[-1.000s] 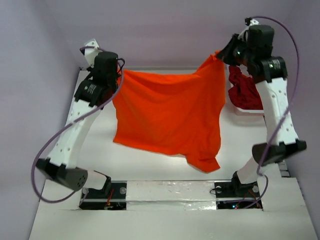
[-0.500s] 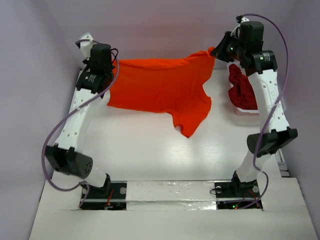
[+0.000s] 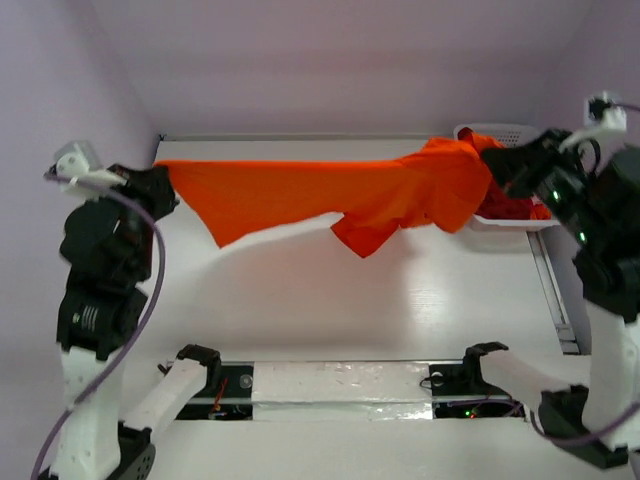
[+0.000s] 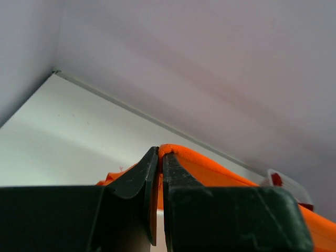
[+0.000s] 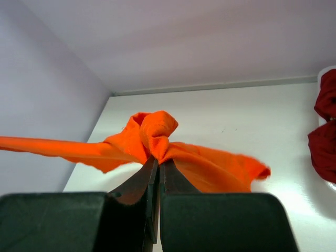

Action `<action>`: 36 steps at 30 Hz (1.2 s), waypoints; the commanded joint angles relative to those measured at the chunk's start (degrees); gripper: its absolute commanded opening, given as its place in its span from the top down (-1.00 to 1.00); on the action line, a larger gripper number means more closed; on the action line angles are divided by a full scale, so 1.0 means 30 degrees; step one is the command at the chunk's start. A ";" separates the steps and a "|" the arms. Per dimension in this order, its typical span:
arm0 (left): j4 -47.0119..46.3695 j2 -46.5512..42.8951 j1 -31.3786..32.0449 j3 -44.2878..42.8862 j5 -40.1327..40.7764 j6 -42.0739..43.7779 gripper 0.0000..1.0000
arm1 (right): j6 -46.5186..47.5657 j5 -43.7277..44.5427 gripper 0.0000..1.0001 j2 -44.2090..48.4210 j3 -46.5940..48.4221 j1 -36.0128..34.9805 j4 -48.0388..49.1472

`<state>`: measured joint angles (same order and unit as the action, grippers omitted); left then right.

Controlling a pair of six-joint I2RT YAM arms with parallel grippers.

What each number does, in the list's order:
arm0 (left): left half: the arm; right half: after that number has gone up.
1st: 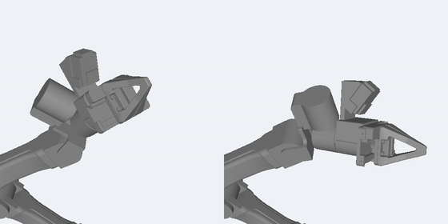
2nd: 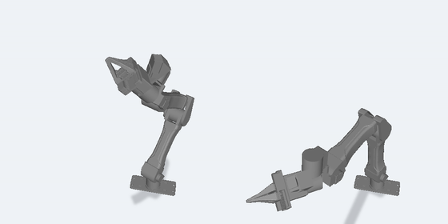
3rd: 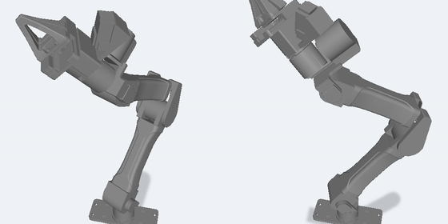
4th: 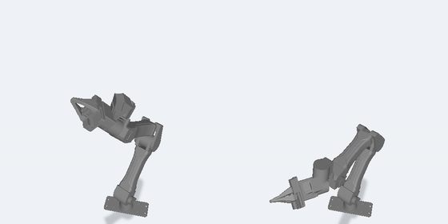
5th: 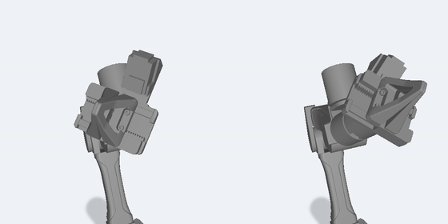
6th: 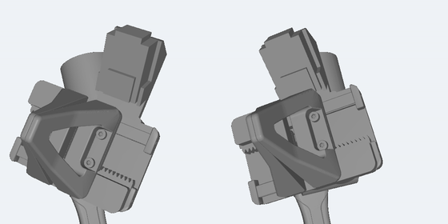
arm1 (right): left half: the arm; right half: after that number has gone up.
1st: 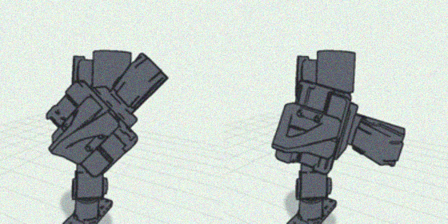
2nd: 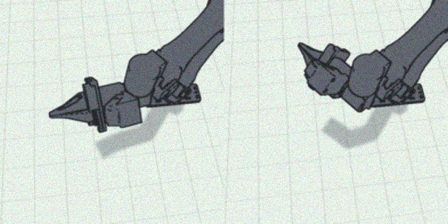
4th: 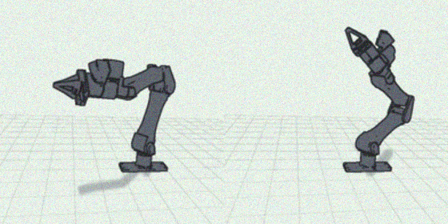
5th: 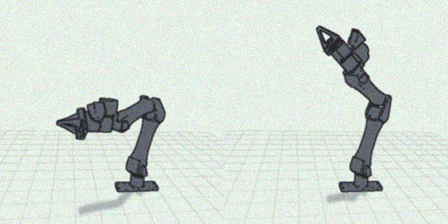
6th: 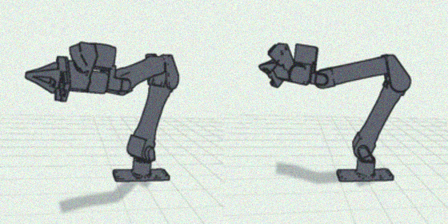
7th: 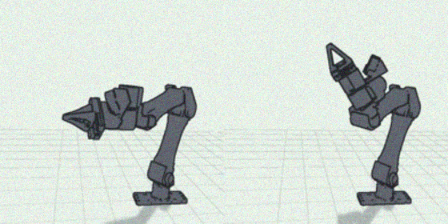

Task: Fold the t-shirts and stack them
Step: Flatten out the tshirt

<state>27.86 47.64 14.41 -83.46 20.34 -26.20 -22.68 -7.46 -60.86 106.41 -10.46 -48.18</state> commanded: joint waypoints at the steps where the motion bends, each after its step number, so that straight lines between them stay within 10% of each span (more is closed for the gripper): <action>1: 0.0323 -0.1812 -0.0059 0.1242 -0.1471 -0.0320 1.00 | -0.0057 0.0408 1.00 0.3198 -0.1861 0.0117 0.0709; 21: 0.2080 -1.0077 0.0291 -0.0451 -0.4027 -0.0965 1.00 | -0.1260 -0.1672 1.00 1.4045 -0.2657 0.0117 -0.0753; 36: 0.4191 -1.2336 0.0293 0.5727 -0.2035 -0.2871 1.00 | -0.1407 -0.0823 1.00 1.4810 -0.4532 0.0117 -0.2426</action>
<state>41.80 10.46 15.05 -67.59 10.22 -33.93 -27.44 -13.45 -14.35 91.55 -10.39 -58.02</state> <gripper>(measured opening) 0.014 0.016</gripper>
